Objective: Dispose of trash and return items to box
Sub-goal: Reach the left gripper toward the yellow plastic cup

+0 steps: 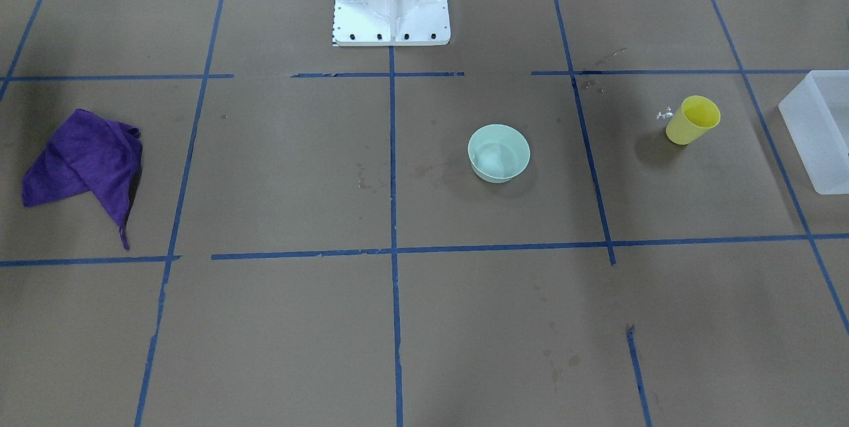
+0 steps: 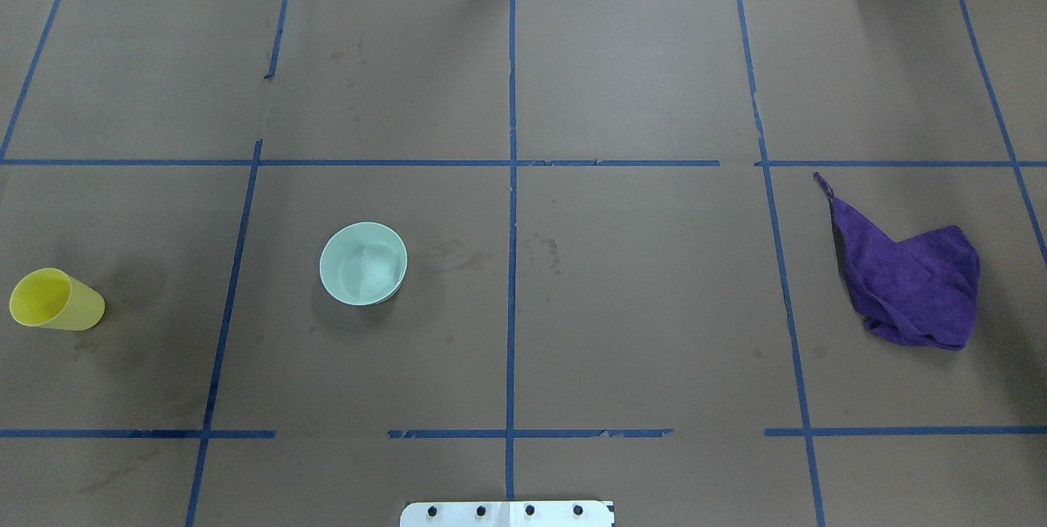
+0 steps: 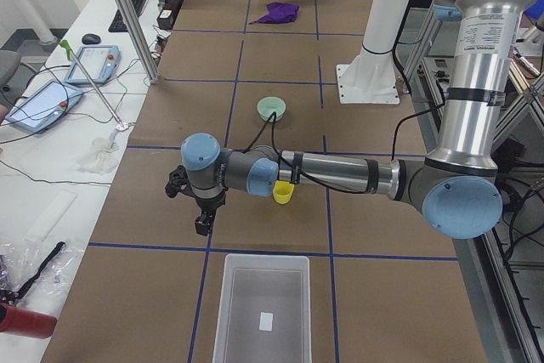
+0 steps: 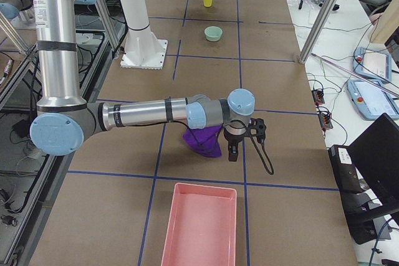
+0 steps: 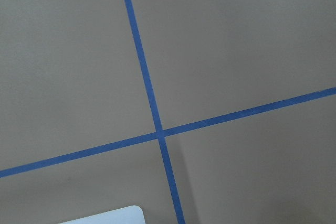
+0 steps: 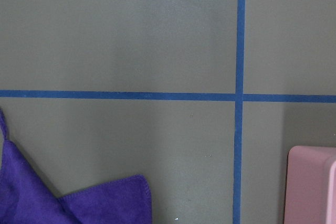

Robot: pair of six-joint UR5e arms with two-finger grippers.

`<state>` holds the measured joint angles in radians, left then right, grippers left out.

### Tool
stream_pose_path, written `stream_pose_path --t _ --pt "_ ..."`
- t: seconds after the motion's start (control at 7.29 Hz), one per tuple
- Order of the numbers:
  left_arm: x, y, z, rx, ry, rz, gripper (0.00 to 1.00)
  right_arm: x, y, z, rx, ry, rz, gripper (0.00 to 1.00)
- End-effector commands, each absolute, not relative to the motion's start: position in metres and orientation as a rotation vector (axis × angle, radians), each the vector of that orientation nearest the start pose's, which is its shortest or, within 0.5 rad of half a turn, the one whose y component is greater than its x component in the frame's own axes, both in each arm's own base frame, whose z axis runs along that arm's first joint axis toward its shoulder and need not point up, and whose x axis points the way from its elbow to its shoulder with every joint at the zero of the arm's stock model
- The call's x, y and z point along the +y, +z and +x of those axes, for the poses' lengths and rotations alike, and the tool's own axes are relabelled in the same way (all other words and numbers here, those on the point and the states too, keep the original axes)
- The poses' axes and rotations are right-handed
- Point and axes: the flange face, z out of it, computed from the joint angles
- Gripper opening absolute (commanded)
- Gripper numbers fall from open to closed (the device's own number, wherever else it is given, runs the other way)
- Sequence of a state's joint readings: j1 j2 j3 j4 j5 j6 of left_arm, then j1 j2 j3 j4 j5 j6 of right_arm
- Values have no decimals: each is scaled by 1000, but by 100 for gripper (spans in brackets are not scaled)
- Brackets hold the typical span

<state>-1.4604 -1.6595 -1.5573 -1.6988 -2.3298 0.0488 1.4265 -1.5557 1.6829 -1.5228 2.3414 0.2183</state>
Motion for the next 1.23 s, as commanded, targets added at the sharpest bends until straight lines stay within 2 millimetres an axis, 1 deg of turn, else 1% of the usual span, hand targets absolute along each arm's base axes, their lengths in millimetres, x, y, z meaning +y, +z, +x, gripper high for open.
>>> stream_pose_path --t 0.0,0.14,0.27,0.41,0.55,0.69,0.82,0.96,1.1 --pt "-545 591 3 767 254 196 100 -512 587 -9 -784 -5 36 100" --pt "-545 574 13 770 283 222 100 -513 584 -10 -782 -13 46 100" --pt "-542 564 25 773 312 231 100 -515 582 -11 -784 -21 63 100" --pt "-535 551 27 774 319 252 100 -514 586 -13 -788 -31 82 100" --pt "-502 553 33 789 223 194 100 -515 588 -16 -792 -44 103 100" --pt "-484 533 47 807 164 178 100 -516 587 -18 -792 -47 105 100" --pt "-455 556 53 811 159 151 100 -517 585 -22 -792 -53 105 100" --pt "-426 575 62 838 147 178 100 -518 583 -24 -793 -59 107 100" --pt "-405 579 85 877 85 146 100 -518 583 -25 -795 -58 107 100"
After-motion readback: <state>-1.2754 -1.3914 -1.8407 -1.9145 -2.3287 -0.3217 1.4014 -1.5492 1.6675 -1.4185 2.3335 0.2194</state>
